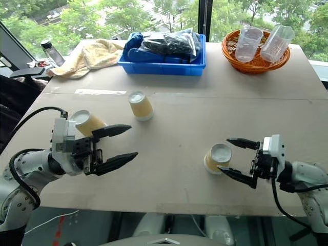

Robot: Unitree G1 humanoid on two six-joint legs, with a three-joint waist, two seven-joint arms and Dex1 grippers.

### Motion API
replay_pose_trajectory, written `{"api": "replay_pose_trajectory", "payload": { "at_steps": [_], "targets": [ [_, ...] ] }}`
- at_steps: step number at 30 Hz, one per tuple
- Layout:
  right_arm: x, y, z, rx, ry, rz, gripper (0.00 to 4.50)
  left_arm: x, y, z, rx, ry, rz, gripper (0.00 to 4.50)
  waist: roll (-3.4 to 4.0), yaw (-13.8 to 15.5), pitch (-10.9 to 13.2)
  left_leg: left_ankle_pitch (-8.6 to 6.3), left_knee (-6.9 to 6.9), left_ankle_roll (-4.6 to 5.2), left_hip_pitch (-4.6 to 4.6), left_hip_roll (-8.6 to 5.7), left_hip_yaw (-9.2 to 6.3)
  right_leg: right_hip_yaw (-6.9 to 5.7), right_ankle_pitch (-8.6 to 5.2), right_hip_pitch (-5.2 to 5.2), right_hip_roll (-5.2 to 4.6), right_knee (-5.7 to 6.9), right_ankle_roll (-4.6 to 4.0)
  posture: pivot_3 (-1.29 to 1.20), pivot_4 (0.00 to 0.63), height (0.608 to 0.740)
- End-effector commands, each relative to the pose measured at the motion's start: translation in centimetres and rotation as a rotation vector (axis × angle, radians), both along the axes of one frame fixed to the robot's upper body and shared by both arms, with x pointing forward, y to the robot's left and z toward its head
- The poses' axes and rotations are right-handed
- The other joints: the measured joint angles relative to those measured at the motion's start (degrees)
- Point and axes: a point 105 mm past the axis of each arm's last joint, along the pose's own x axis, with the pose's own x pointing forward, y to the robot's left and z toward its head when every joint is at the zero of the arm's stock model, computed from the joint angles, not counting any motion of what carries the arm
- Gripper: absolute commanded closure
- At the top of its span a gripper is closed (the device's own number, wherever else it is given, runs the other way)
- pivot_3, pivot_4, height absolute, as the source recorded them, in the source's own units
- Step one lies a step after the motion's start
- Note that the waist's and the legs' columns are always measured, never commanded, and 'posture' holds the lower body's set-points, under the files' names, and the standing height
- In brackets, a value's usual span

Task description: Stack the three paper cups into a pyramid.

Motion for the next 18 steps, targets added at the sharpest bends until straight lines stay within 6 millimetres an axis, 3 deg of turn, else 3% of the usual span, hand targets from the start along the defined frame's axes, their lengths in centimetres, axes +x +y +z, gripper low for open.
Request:
{"api": "replay_pose_trajectory", "payload": {
  "at_steps": [1, 6, 12, 18],
  "targets": [
    [0.3, -0.5, 2.6, 0.051, -0.055, -0.014, 0.04, 3.6, 1.2, 0.2, -0.011, -0.081, 0.283, 0.00, -0.01, 0.23, 0.00, 0.00, 0.05, 0.01, 0.01, -0.01, -0.01, -0.01, 0.01, 0.02, 0.00, 0.03, 0.01, 0.00, 0.150, 0.740],
    [1.0, -0.9, 4.3, 0.133, -0.058, -0.023, 0.04, 7.8, 1.6, -0.3, -0.086, -0.096, 0.580, 0.00, -0.05, 0.73, 0.00, 0.00, 0.15, 0.01, -0.02, -0.06, -0.11, -0.10, 0.04, 0.10, 0.00, 0.05, 0.06, 0.00, 0.150, 0.740],
    [1.2, -1.3, 4.2, 0.121, -0.072, -0.045, 0.04, 11.3, 0.5, -2.4, -0.039, -0.100, 0.739, 0.00, -0.08, 1.38, 0.01, 0.12, 0.14, -0.20, -0.17, -0.07, -0.07, -0.10, 0.05, -0.03, 0.00, -0.01, 0.07, 0.00, 0.150, 0.740],
    [1.2, -1.5, 4.8, 0.147, -0.095, -0.051, 0.04, 13.0, 0.5, -2.8, -0.030, -0.114, 0.789, 0.00, -0.09, 1.29, 0.01, 0.12, 0.16, -0.21, -0.18, -0.07, -0.03, -0.08, 0.06, -0.03, -0.01, 0.02, 0.08, 0.00, 0.150, 0.740]
  ]
}}
